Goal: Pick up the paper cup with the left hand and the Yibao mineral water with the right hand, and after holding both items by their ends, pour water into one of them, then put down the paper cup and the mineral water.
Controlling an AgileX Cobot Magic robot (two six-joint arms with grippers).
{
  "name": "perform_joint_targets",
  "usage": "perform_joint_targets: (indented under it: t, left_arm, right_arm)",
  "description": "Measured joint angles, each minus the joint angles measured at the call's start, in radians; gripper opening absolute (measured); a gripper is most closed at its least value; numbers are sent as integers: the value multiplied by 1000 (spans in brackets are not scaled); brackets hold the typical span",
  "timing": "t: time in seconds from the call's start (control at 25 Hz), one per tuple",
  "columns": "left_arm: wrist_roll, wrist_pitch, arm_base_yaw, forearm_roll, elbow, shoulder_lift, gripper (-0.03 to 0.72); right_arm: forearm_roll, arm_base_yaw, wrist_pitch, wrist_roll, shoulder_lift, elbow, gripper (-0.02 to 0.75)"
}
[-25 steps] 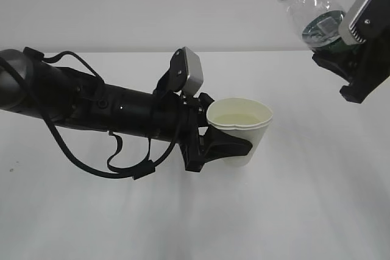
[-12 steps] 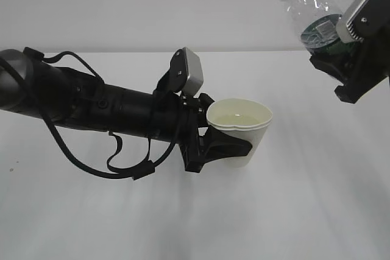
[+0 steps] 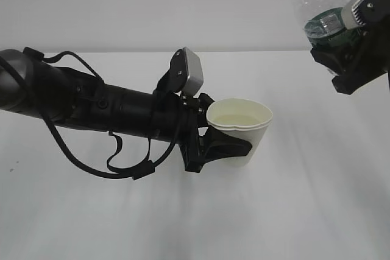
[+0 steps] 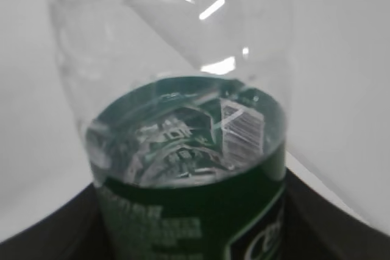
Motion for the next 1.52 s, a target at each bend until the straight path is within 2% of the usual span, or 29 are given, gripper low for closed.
perform_joint_targets:
  t: [0.56, 0.8, 1.08, 1.52]
  left_arm:
    - [-2, 4, 0, 0, 0, 0, 426]
    - [-2, 13, 0, 0, 0, 0, 426]
    - [-2, 30, 0, 0, 0, 0, 426]
    - [-2, 53, 0, 0, 0, 0, 426]
  right_arm:
    - [163, 0, 2, 0, 50, 0, 462]
    - [183, 0, 2, 0, 59, 0, 462]
    - [267, -2, -2, 0, 64, 0, 462]
    - [276, -2, -16, 0, 69, 0, 462]
